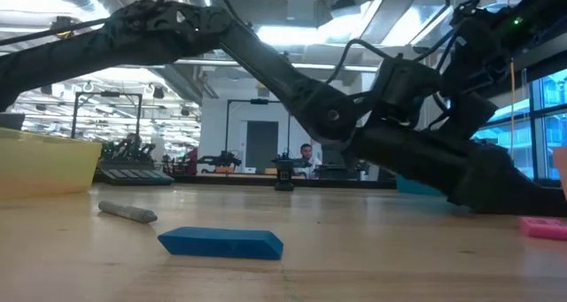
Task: Sort crayons/erasers/pens/pencils in bins
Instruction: Put the green crayon into the blue bin
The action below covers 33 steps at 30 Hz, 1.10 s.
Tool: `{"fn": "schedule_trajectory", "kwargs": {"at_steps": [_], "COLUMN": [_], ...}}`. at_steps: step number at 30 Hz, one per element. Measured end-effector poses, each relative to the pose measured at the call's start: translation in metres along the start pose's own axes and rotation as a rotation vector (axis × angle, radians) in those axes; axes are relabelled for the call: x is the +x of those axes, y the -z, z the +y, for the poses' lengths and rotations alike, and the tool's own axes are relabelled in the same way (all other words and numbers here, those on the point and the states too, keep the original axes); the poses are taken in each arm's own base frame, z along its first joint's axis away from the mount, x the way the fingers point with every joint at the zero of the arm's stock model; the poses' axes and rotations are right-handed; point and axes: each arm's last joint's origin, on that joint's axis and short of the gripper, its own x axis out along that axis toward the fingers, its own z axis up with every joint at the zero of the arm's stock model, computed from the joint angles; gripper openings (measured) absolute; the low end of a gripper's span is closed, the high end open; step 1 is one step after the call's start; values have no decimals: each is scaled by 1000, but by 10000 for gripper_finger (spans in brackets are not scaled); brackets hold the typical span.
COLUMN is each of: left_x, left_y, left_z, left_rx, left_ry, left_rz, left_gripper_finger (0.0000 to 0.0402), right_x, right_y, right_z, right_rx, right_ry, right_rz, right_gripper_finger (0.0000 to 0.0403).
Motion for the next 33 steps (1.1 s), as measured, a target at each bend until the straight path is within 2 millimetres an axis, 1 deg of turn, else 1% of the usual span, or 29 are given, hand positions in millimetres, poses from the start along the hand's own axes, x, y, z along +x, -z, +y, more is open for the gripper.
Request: {"fn": "schedule_trajectory", "kwargs": {"at_steps": [5, 12, 17, 20, 24, 30, 33], "left_x": [1, 0, -1, -1, -3, -9, -7], "left_y": [0, 0, 1, 1, -1, -16, -20], "left_z": [0, 2, 2, 2, 1, -3, -8], "left_rx": [-39, -61, -112, -134, -163, -176, -164], "left_ry": [-34, -69, -69, -66, -40, -51, -119], "left_rz": [8, 11, 41, 63, 76, 125, 113], "left_gripper_finger": [136, 80, 68, 74, 92, 132, 152], "right_x": [0, 0, 0, 0, 0, 0, 0], "right_y": [1, 1, 2, 2, 2, 3, 3], "right_z": [0, 0, 0, -1, -1, -1, -1], "right_rx": [-6, -10, -12, -14, -17, -19, -20], "right_ry": [-3, 1, 2, 4, 5, 6, 5], "right_rz": [7, 14, 17, 22, 25, 26, 26], "right_gripper_finger": [206, 206, 206, 206, 206, 206, 206]}}
